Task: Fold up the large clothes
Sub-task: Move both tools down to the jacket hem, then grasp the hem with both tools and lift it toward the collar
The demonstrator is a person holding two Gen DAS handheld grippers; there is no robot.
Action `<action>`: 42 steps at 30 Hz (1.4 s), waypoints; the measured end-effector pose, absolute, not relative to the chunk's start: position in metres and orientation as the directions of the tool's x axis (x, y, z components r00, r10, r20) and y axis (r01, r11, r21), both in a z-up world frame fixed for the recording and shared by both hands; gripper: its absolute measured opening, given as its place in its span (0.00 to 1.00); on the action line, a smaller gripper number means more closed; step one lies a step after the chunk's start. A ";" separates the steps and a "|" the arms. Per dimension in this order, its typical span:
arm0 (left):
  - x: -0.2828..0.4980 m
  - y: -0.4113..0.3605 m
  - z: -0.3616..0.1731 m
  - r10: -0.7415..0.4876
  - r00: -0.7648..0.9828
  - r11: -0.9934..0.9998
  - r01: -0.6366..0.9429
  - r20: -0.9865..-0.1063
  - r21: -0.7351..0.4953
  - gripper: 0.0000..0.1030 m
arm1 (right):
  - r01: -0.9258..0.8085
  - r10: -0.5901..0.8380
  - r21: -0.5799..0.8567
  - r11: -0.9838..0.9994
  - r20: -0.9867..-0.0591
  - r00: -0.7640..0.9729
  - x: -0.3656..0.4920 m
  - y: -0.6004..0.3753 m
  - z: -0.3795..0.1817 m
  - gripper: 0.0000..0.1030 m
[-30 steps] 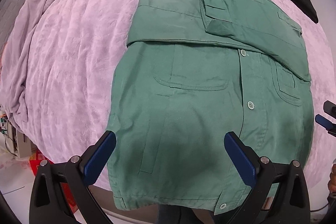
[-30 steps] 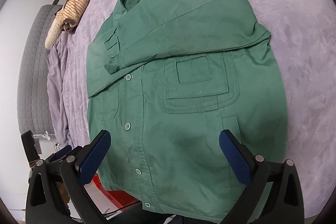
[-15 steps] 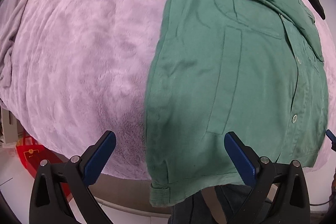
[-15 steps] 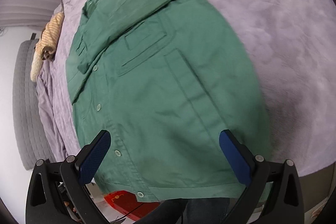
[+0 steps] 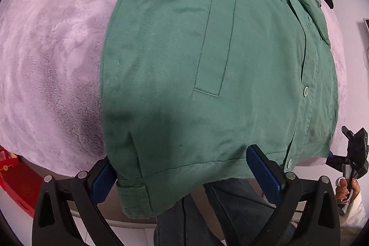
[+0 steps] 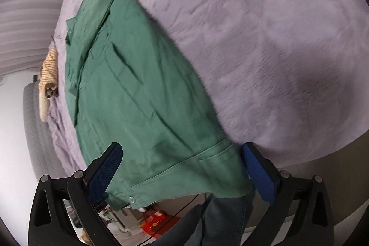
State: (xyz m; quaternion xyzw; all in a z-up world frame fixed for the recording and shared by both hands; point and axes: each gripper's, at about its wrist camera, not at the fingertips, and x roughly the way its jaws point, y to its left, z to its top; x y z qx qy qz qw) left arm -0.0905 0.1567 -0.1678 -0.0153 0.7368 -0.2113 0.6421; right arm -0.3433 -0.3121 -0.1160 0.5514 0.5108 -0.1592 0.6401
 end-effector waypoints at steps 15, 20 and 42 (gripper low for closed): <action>-0.089 0.194 -0.161 -0.430 -0.160 0.880 0.144 -0.888 -0.452 0.16 | 0.778 0.465 0.582 0.235 -0.771 0.435 -0.354 -0.297 -0.135 0.20; -0.090 0.210 -0.136 -0.490 -0.111 0.843 0.193 -0.865 -0.502 0.15 | 0.642 0.421 0.699 0.313 -0.709 0.566 -0.354 -0.289 -0.092 0.07; -0.086 0.193 -0.158 -0.427 -0.168 0.848 0.266 -0.888 -0.458 0.19 | 0.709 0.396 0.684 0.173 -0.707 0.586 -0.368 -0.296 -0.142 0.06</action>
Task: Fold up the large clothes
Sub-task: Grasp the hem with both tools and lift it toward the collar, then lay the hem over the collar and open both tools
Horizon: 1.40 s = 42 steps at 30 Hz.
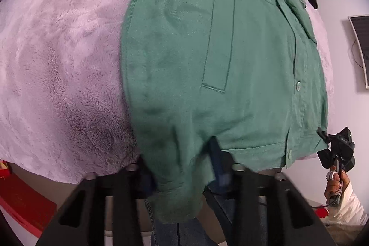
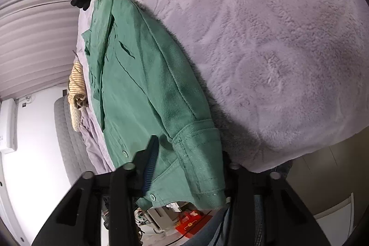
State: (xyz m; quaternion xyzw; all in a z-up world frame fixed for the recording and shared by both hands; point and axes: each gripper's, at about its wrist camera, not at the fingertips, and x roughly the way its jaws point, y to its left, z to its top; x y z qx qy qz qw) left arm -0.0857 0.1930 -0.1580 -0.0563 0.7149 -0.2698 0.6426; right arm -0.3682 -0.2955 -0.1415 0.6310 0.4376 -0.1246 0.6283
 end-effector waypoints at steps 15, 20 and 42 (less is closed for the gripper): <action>0.001 0.207 -0.038 -0.720 0.001 0.689 0.127 -0.694 -0.714 0.11 | 0.424 0.457 0.894 0.143 -0.439 0.773 -0.270 -0.314 -0.040 0.07; 0.078 0.174 0.001 -0.760 0.132 0.650 0.132 -0.637 -0.748 0.11 | 0.346 0.491 0.918 0.195 -0.397 0.776 -0.195 -0.341 -0.007 0.07; 0.287 0.050 -0.113 -0.426 0.096 0.902 0.120 -0.900 -0.414 0.21 | 0.577 0.436 0.779 0.244 -0.620 0.652 0.042 -0.465 -0.111 0.10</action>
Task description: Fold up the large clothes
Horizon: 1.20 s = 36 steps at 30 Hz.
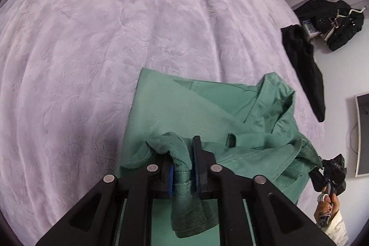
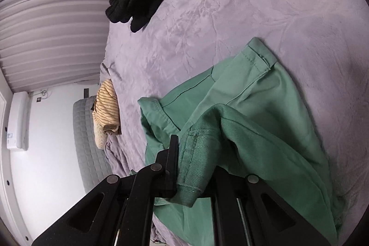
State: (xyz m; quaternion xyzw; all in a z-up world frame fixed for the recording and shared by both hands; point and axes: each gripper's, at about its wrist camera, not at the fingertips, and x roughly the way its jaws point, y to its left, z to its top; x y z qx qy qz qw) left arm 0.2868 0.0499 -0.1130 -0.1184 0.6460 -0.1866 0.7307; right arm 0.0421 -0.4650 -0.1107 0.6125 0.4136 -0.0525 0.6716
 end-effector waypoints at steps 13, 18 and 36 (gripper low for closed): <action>0.288 0.036 -0.072 -0.230 0.305 0.956 0.250 -0.924 -0.155 0.95 | 0.606 0.238 0.587 0.537 -0.795 0.559 0.045 -0.472 -0.064 0.73; 0.289 0.016 -0.089 -0.249 0.263 0.947 0.266 -0.932 -0.178 0.95 | 0.594 0.169 0.391 0.703 -0.903 0.394 0.066 -0.459 -0.083 0.69; 0.298 0.011 -0.170 -0.102 0.276 0.977 0.208 -0.956 -0.044 0.97 | 0.592 0.046 0.268 0.760 -0.931 0.363 0.047 -0.477 -0.126 0.05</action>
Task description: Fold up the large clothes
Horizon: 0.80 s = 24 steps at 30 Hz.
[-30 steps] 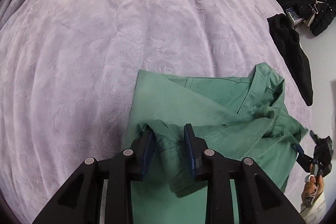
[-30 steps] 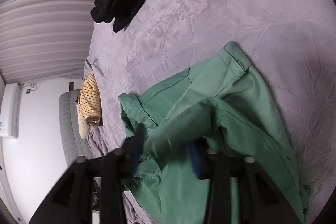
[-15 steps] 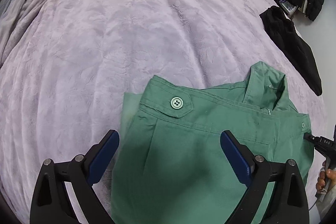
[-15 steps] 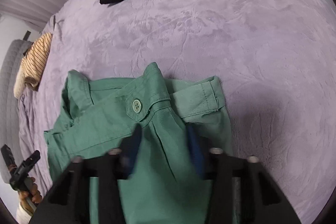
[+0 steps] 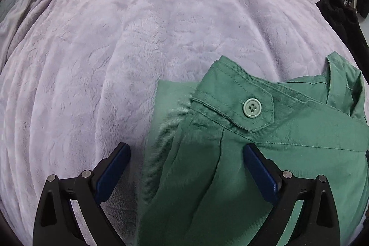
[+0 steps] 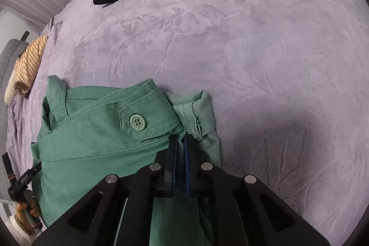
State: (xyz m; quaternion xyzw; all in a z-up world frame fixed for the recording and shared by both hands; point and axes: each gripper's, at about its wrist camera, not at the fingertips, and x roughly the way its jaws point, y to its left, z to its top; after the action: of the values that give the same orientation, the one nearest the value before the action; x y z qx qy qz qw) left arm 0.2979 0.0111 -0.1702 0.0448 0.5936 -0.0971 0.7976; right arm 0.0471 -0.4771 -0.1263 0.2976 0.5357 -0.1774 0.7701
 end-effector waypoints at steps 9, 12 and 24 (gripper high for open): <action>0.251 0.034 -0.119 -0.077 0.318 0.965 0.263 -0.945 0.010 0.97 | 0.612 -0.007 0.264 0.745 -0.915 0.403 -0.006 -0.456 -0.058 0.15; 0.222 0.049 -0.124 -0.088 0.284 0.968 0.249 -0.955 -0.016 0.97 | 0.533 0.027 0.262 0.804 -0.913 0.408 -0.016 -0.420 -0.049 0.15; 0.177 0.090 -0.168 -0.064 0.231 0.980 0.197 -0.971 -0.018 0.97 | 0.588 -0.012 0.132 0.798 -0.972 0.235 -0.085 -0.404 -0.105 0.06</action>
State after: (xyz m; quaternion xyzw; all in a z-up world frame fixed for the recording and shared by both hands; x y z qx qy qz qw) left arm 0.1766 0.0902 -0.1680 0.0541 0.6146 -0.0832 0.7826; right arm -0.0855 -0.4044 -0.1053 0.2461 0.5851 -0.2009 0.7462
